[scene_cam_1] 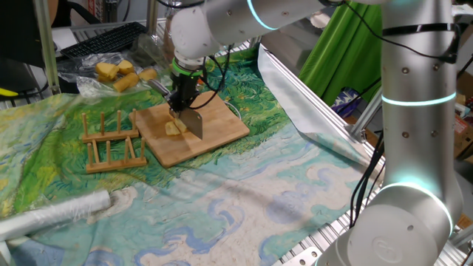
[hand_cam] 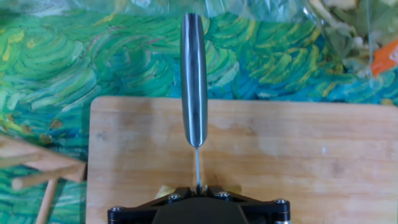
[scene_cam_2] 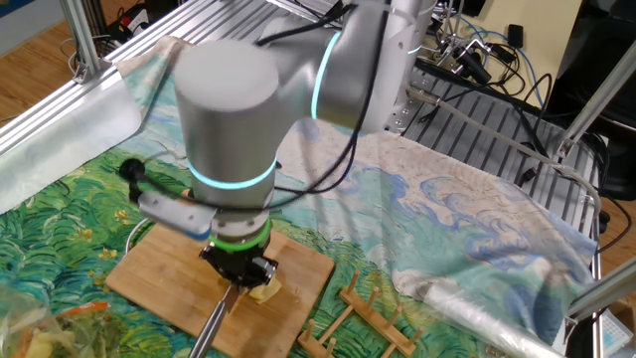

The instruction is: Chop the potatoes

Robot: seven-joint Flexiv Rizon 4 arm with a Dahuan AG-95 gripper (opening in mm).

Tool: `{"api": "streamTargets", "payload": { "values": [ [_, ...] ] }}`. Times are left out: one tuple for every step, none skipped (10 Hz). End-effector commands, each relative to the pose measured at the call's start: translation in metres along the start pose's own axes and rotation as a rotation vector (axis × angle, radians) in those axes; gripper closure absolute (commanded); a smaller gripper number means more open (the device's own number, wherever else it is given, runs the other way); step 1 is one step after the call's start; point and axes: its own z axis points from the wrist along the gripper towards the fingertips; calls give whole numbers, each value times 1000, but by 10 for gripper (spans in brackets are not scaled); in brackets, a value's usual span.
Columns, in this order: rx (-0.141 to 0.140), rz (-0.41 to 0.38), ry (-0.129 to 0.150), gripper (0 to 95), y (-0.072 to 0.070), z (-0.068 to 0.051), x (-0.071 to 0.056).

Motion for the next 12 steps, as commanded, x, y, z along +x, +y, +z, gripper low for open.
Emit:
{"api": "streamTargets", "payload": {
  "values": [
    [-3,3,10,950,-1,-4,9],
    [-3,6,10,950,0,-11,9],
    [1,3,7,950,1,-11,9],
    [1,1,6,950,1,-10,9],
    [-1,1,7,950,1,-10,9],
    [-1,0,6,950,1,-10,9],
    [0,0,4,950,1,-10,9],
    [-1,0,4,950,1,-10,9],
    [-1,0,3,950,1,-10,9],
    [-1,2,3,950,1,-10,9],
    [-1,3,3,950,1,-10,9],
    [-2,4,3,950,1,-10,9]
  ]
}}
